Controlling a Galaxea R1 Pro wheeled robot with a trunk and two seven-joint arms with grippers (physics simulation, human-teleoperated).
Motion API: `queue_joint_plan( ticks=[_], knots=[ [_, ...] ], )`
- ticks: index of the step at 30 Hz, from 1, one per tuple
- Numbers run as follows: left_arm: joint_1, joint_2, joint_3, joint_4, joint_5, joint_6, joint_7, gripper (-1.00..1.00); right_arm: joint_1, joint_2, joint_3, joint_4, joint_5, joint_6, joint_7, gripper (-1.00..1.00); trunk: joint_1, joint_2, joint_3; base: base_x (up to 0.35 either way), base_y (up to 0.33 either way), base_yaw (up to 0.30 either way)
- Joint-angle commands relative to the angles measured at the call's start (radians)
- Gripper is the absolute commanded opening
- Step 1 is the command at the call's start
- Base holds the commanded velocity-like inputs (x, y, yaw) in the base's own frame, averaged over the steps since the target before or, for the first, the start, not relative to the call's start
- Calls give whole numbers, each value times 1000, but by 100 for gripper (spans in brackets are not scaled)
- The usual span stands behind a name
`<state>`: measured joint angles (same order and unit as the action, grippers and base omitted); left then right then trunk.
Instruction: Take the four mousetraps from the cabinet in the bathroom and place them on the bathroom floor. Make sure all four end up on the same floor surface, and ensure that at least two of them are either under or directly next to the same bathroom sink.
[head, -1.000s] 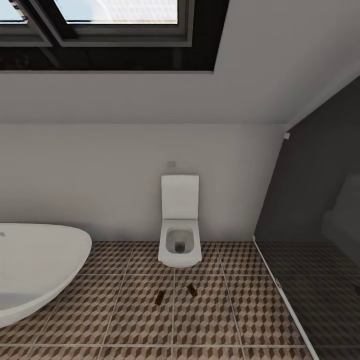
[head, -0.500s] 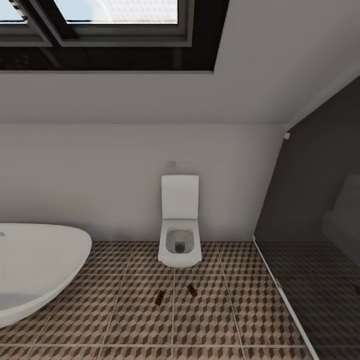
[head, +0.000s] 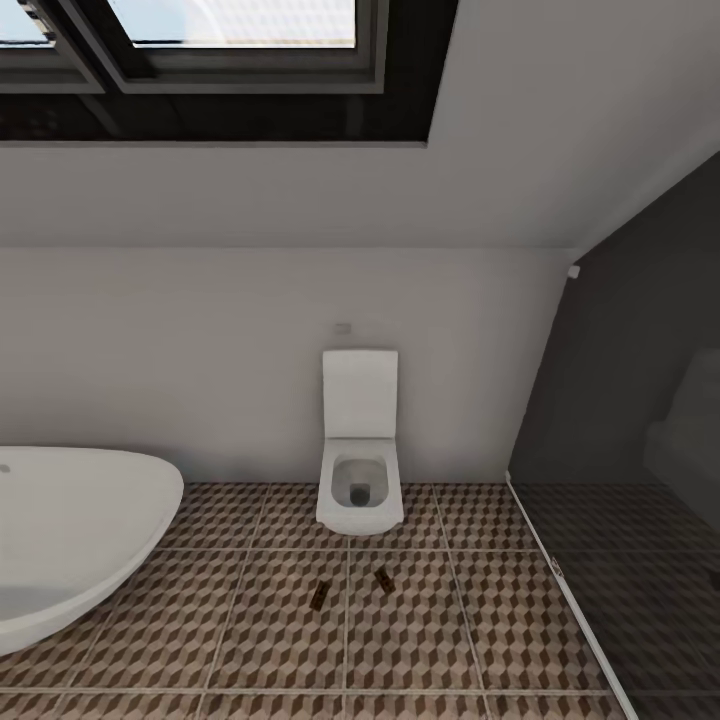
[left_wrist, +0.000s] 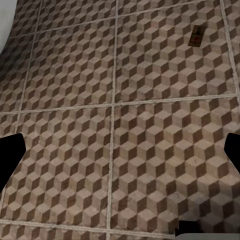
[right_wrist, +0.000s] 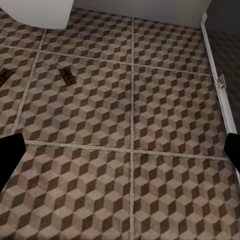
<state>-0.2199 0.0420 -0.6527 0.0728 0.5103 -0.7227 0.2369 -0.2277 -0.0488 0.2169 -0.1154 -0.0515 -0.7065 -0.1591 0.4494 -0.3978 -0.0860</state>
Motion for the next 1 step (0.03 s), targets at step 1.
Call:
queue_joint_plan(
  ticks=[1],
  knots=[
    [-1,-1,-8,2,0,-3,6,100,-1,0,9,0,-5,-2,-4,100,1,-2,-2,0,0,0]
  ],
)
